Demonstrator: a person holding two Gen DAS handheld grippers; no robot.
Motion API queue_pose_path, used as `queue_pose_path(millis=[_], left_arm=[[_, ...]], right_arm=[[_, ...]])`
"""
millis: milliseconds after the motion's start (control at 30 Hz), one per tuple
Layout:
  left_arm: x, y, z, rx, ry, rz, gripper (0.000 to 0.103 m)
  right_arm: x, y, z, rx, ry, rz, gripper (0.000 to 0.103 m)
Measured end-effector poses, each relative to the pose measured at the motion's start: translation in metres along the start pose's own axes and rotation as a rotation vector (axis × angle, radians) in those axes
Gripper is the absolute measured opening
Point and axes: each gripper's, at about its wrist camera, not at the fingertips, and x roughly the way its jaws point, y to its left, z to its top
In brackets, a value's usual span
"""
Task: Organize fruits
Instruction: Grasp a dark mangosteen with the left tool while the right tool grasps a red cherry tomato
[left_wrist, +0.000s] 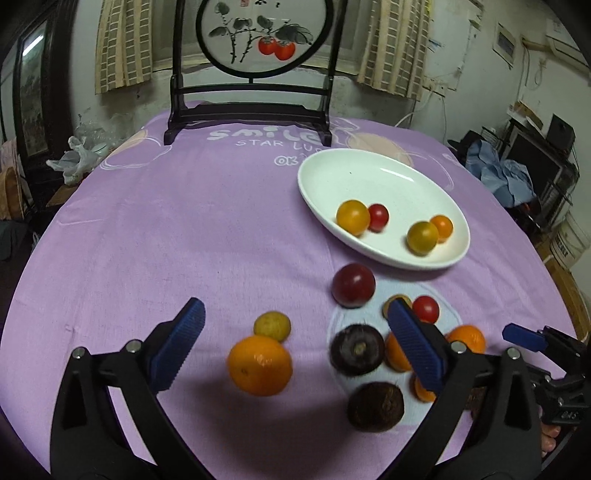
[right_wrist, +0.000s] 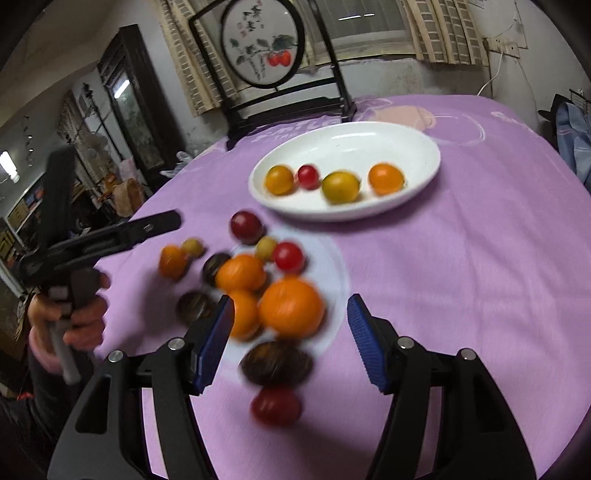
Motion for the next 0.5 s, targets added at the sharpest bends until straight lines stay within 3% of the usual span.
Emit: queue_pose_path(millis=[100,233,500], left_arm=[[-0.001,0.001,-0.008,0.01,0.006,0.004,0.101],[-0.005,0.005,-0.018,0.006,0.012,-0.019,0.101],[-0.006,0.004,-0.023,0.025,0.012,-0.006,0.101]], right_arm=[[-0.009,0.011,-0.02,0.007,0.014,0.01,0.064],[-0.001,0.027,-0.035,-0.067,0.054,-0.12,0.064],[0.011,0.033,-0.037,-0.114,0.092,-0.195,0.061]])
